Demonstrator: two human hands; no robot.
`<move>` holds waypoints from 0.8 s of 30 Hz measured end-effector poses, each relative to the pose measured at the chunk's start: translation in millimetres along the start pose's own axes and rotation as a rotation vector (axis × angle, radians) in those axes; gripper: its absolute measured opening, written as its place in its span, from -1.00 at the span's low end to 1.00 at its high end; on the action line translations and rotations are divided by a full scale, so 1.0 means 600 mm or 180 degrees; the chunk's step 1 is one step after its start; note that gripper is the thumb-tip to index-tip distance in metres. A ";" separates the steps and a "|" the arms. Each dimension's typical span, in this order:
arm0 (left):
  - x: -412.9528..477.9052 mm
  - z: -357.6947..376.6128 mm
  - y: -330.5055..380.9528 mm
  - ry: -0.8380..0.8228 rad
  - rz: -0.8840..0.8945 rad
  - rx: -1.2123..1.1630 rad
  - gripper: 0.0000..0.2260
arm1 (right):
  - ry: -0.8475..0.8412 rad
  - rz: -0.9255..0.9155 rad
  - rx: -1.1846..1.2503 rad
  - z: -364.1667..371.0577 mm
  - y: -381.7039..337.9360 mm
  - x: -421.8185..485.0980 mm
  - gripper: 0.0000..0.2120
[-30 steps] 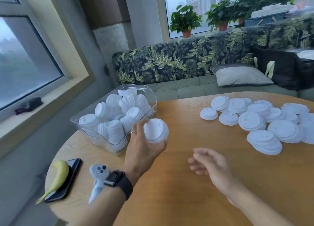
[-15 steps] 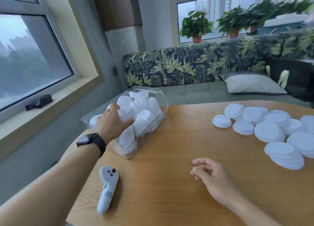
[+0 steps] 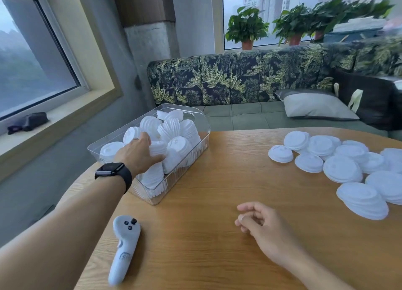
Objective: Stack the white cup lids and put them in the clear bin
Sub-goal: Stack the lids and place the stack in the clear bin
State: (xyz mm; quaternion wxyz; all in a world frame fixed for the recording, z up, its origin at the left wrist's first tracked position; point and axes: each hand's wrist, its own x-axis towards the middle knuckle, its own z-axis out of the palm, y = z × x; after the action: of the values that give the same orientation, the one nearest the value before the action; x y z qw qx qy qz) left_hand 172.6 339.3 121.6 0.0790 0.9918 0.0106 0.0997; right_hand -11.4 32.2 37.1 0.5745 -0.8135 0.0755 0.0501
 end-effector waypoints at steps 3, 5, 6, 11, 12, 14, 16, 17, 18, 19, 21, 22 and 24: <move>-0.001 0.002 -0.002 0.0069 0.0032 0.0048 -0.48 | 0.0029 0.0004 -0.0003 0.005 0.002 0.000 -0.87; -0.009 -0.001 0.004 0.0188 0.0029 0.0085 -0.51 | 0.0024 -0.0012 0.0002 0.005 0.004 0.000 -0.87; -0.015 -0.003 0.009 0.0289 0.0014 0.0079 -0.53 | 0.0024 -0.0022 0.0021 0.005 0.005 0.001 -0.87; -0.051 -0.011 0.044 0.1183 0.0140 -0.0407 -0.77 | 0.0091 -0.0042 0.0095 -0.002 0.015 0.003 -0.85; -0.063 -0.007 0.056 0.1367 0.0313 -0.0498 -0.81 | 0.0122 -0.0048 0.0111 -0.004 0.018 0.002 -0.85; -0.094 0.008 0.091 0.1543 0.0708 -0.0690 -0.84 | 0.0219 -0.0060 0.0141 -0.011 0.023 0.002 -0.84; -0.137 0.034 0.134 0.1426 0.1048 -0.1064 -0.85 | 0.0346 -0.0066 0.0155 -0.021 0.030 0.003 -0.84; -0.160 0.049 0.155 0.1298 0.1194 -0.1233 -0.86 | 0.0412 -0.0069 0.0169 -0.027 0.034 0.003 -0.83; -0.183 0.065 0.176 0.1124 0.1296 -0.1336 -0.85 | 0.0486 -0.0071 0.0197 -0.033 0.038 0.003 -0.84; -0.206 0.081 0.197 0.0909 0.1328 -0.1392 -0.83 | 0.0563 -0.0078 0.0232 -0.041 0.042 0.003 -0.84; -0.247 0.116 0.235 0.0463 0.1266 -0.1525 -0.78 | 0.0707 -0.0085 0.0300 -0.056 0.052 0.002 -0.86; -0.264 0.133 0.254 0.0312 0.1236 -0.1596 -0.76 | 0.0777 -0.0086 0.0345 -0.065 0.057 0.001 -0.87; -0.286 0.163 0.288 0.0147 0.1153 -0.1742 -0.71 | 0.0887 -0.0085 0.0416 -0.083 0.067 0.002 -0.88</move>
State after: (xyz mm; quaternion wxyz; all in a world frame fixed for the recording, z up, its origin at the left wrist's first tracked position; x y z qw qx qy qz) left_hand 24.7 147.2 20.8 0.3234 0.9170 -0.1914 0.1337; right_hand -18.0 -28.2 16.6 0.6107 -0.7744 0.1467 -0.0759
